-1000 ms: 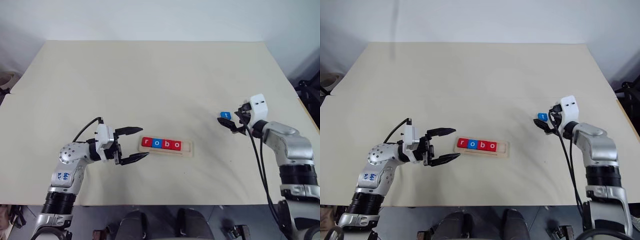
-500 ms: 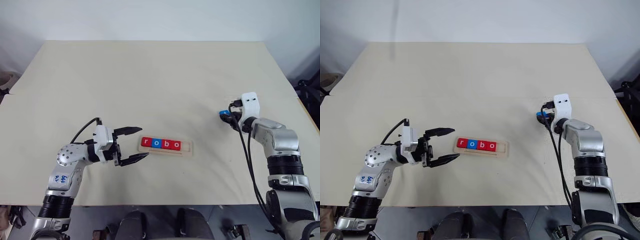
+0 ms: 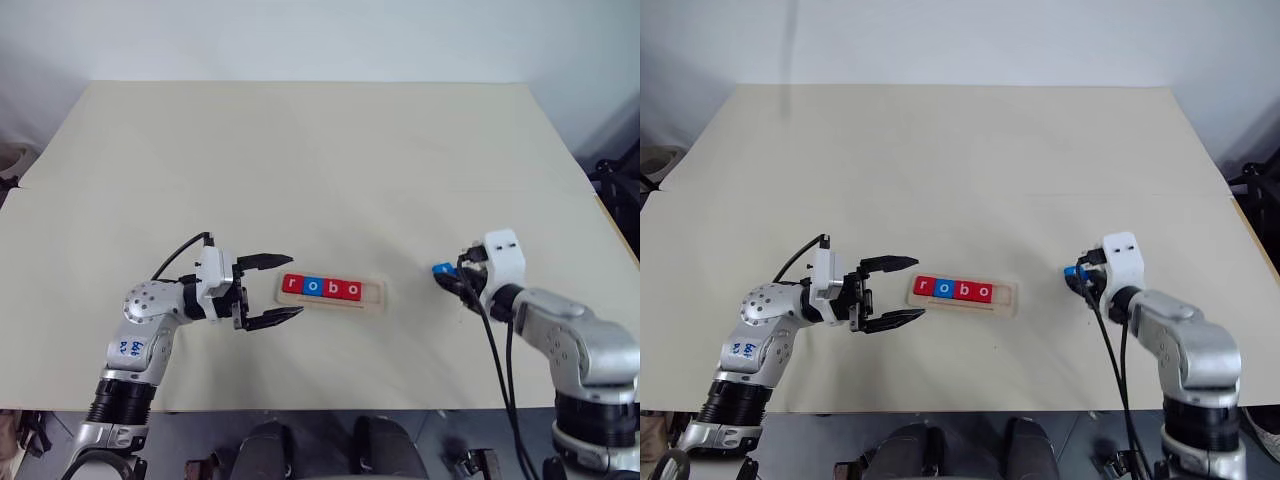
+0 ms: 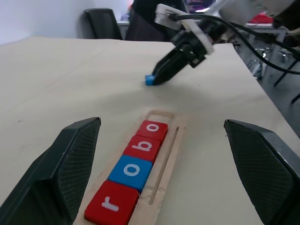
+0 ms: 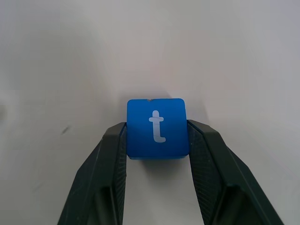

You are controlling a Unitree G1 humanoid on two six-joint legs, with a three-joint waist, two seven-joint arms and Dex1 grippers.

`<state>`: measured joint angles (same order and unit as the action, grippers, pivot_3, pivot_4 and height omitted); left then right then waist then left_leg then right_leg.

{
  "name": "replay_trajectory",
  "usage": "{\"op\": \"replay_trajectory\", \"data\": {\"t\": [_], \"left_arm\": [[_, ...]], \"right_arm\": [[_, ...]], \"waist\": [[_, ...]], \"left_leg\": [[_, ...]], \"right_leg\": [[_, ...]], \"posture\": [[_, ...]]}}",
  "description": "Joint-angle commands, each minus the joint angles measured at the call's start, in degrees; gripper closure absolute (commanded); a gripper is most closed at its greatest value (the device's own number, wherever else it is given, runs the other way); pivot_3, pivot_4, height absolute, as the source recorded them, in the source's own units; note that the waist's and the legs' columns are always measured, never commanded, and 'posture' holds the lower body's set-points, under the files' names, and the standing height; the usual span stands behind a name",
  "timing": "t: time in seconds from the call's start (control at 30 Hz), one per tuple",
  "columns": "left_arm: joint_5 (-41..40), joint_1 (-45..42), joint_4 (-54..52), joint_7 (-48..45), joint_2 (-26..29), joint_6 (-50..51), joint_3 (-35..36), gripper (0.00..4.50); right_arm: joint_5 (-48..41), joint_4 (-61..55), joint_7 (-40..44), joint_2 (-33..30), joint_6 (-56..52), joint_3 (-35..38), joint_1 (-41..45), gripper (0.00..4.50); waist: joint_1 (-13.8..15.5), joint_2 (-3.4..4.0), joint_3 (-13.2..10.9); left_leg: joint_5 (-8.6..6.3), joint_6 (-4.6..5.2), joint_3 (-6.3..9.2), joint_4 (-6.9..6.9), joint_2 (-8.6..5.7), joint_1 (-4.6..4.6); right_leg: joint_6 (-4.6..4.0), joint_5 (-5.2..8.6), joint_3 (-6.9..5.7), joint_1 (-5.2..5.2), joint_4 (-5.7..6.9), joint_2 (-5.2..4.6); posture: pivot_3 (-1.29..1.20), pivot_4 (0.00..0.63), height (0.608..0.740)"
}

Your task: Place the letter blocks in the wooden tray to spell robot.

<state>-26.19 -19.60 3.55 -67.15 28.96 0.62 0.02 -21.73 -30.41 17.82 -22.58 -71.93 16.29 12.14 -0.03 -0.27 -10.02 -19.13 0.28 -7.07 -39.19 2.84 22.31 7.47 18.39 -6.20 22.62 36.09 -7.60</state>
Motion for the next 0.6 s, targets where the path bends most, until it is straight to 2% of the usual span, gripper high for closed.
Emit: {"op": "replay_trajectory", "data": {"t": [0.03, 0.1, 0.17, 0.27, 0.33, 0.4, 0.5, 0.6], "left_arm": [[-0.25, -2.16, 1.25, -1.41, 0.01, -0.75, 0.29, 0.00], [-0.19, -2.43, 1.73, -1.79, 0.04, -0.89, 0.29, 0.00], [-0.13, -2.49, 1.89, -1.95, -0.03, -0.94, 0.29, 0.00], [-0.10, -2.03, 1.41, -1.70, -0.07, -0.93, 0.42, 0.00], [-0.14, -1.39, 0.88, -1.34, 0.09, -0.98, 0.77, 0.00], [-0.22, -0.27, -0.03, -0.79, 0.34, -0.96, 1.26, 0.00], [-0.29, 1.07, -1.24, -0.13, 0.54, -0.90, 1.72, 0.00], [-0.29, 2.55, -2.73, 0.94, 0.70, -0.89, 2.32, 0.00]], "right_arm": [[-1.51, -8.90, -3.59, 4.82, -4.13, 1.04, -4.33, 3.04], [-1.51, -10.39, -4.48, 6.79, -4.47, 0.93, -5.75, 3.04], [-1.25, -10.27, -4.92, 7.44, -4.37, 1.08, -6.00, 2.29], [-2.14, -7.90, -2.57, 4.93, -2.58, 1.97, -4.15, 1.33], [-3.72, -6.09, 1.00, 1.05, -1.80, 2.42, -2.70, 0.70], [-5.18, -2.55, 6.97, -5.38, 1.03, 2.11, -1.43, 0.01], [-5.58, 3.49, 14.14, -12.62, 8.01, 1.12, -0.14, 0.01], [-4.91, 12.48, 27.67, -21.25, 19.99, -1.88, 1.23, 0.01]], "waist": [[-0.03, 0.01, 0.02], [-0.20, -0.01, 0.04], [-0.22, -0.02, 0.04], [-0.18, -0.02, 0.05], [-0.19, -0.02, 0.04], [-0.10, -0.02, 0.04], [-0.09, -0.03, 0.03], [-0.12, -0.03, 0.03]], "left_leg": [[0.00, 0.00, 0.02, 0.00, 0.00, 0.00], [0.00, 0.00, 0.03, 0.01, -0.01, -0.01], [0.00, 0.00, 0.03, 0.03, -0.01, -0.02], [0.00, 0.00, 0.04, 0.03, -0.01, -0.02], [-0.01, 0.01, 0.05, 0.02, -0.02, -0.03], [-0.02, 0.04, 0.09, 0.02, -0.03, -0.03], [-0.04, 0.08, 0.12, 0.05, -0.04, -0.03], [-0.04, 0.08, 0.10, 0.06, -0.03, -0.03]], "right_leg": [[0.00, 0.00, 0.00, 0.00, 0.00, 0.00], [0.00, 0.00, 0.02, 0.00, -0.03, 0.00], [0.00, 0.00, 0.04, 0.00, -0.04, 0.01], [0.00, 0.00, 0.03, -0.01, -0.04, 0.02], [0.00, 0.00, 0.05, -0.02, -0.04, 0.01], [0.00, 0.00, 0.07, -0.02, -0.06, -0.02], [0.01, 0.00, 0.06, -0.01, -0.12, -0.02], [0.01, -0.01, 0.07, -0.01, -0.13, -0.01]], "posture": [[0.00, 0.150, 0.740], [0.00, 0.150, 0.740], [0.00, 0.150, 0.740], [0.00, 0.150, 0.740], [0.00, 0.150, 0.740], [0.00, 0.150, 0.740], [0.00, 0.150, 0.740], [0.00, 0.150, 0.740]]}}
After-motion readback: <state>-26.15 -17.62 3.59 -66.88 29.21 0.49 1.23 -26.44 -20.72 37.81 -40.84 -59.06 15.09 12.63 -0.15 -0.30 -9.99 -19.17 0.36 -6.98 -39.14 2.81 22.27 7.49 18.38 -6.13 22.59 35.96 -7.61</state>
